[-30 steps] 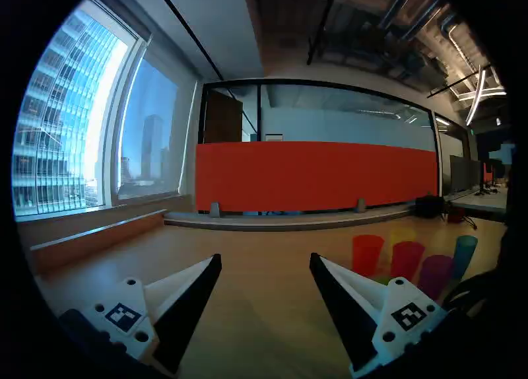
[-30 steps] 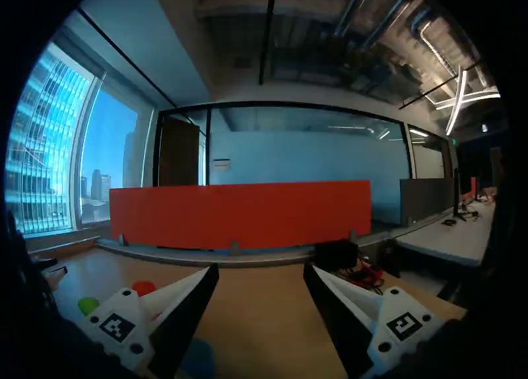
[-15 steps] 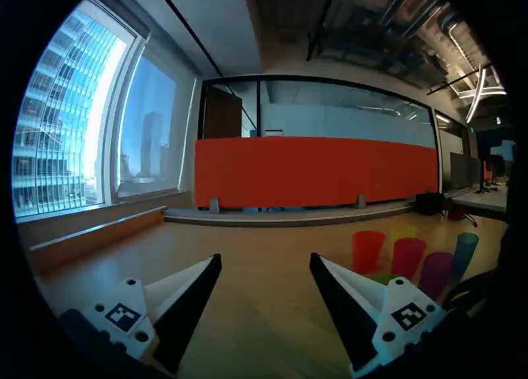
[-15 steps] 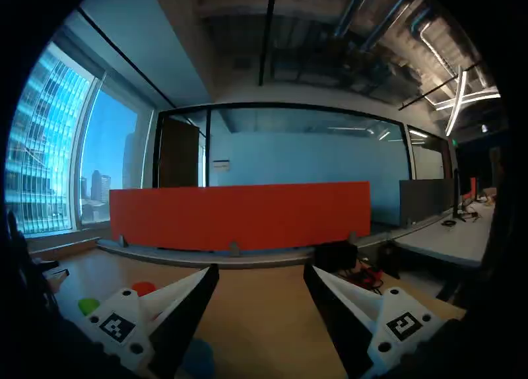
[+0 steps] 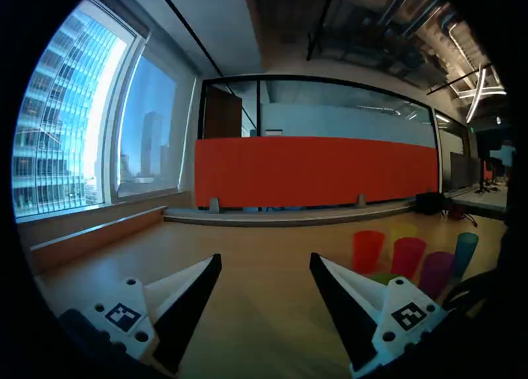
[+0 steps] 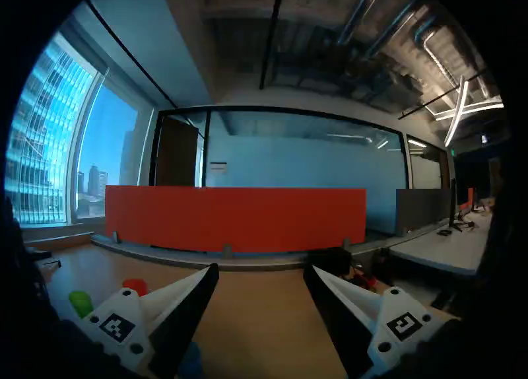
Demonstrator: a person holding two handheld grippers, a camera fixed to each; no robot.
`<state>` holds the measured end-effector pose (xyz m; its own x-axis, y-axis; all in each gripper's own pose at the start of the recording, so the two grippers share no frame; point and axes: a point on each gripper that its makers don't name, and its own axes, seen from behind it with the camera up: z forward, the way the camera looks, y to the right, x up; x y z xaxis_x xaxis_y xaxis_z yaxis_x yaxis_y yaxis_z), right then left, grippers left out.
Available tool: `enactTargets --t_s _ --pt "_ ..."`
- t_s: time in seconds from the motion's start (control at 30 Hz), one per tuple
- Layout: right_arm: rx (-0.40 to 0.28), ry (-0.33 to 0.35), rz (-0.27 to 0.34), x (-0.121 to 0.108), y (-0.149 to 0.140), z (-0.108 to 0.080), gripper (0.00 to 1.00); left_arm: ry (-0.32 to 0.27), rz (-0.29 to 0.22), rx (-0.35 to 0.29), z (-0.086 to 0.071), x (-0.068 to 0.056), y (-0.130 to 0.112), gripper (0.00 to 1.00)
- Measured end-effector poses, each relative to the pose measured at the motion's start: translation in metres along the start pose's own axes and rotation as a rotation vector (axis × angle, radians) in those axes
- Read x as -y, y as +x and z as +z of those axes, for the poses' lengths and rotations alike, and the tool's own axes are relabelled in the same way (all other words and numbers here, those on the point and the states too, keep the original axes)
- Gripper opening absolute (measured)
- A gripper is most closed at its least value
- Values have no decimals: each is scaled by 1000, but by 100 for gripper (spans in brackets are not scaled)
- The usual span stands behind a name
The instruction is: Pour water
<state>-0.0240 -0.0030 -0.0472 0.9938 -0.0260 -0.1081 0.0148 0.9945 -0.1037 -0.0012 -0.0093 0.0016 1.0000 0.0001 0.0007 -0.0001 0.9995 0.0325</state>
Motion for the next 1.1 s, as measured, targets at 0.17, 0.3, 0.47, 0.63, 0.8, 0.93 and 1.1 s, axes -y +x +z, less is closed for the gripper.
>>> enactTargets --t_s 0.17,0.3,0.47,0.63,0.8,0.93,1.1 --pt "-17 15 -23 5 -5 8 99 0 0 0 0 0 0 100" --pt "-25 41 -26 13 -13 15 99 0 0 0 0 0 0 99" --pt "-17 73 -25 25 -34 22 100 0 0 0 0 0 0 100" --pt "16 91 -4 32 -62 27 100 0 0 0 0 0 0 100" --pt "37 89 17 33 -82 30 100 0 0 0 0 -1 0 100" --pt "47 89 29 32 -94 31 100 0 0 0 0 -1 0 100" --pt "65 75 45 27 -107 31 100 0 0 0 0 0 0 100"
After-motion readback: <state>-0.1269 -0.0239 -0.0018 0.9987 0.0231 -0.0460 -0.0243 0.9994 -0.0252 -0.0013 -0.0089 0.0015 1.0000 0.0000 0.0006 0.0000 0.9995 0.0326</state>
